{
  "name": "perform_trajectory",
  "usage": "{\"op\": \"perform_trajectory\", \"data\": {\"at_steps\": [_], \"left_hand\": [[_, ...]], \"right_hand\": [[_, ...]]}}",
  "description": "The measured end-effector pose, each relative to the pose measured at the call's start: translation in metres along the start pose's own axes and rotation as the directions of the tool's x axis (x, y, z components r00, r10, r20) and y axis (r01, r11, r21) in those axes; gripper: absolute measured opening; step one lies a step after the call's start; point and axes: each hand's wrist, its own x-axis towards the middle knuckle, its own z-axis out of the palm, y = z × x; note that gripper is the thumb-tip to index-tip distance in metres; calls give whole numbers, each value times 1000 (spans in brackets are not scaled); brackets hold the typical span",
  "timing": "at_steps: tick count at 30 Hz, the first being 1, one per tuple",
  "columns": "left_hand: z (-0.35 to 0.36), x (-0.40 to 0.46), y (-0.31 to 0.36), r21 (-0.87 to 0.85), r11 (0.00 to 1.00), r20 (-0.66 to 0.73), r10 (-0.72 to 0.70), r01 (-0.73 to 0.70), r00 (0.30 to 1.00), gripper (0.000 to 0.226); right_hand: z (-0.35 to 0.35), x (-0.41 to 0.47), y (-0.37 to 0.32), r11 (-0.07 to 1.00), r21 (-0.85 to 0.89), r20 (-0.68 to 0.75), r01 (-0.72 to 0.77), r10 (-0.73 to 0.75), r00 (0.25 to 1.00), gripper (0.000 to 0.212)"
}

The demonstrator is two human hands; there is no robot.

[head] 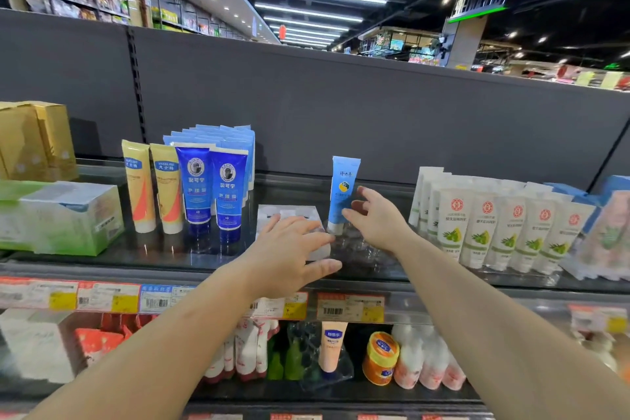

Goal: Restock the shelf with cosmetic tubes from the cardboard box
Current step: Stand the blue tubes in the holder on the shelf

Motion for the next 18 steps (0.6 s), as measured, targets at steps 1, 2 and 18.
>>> {"op": "perform_trajectory", "data": {"at_steps": [1,2,18], "left_hand": [[-1,-1,-1,-7,1000,-3,-8,7,1000,57],[-2,-3,-2,-14,1000,-6,-14,14,1000,57],[-4,-95,22,-105,969,-249,-241,221,938,51]], "right_hand": [[-1,-4,0,1000,8,-15,-9,9,1000,66],[-1,-9,-1,1000,14,-29,-18,19,999,66],[13,-144,-40,954,-253,59,161,-151,987,56]]}}
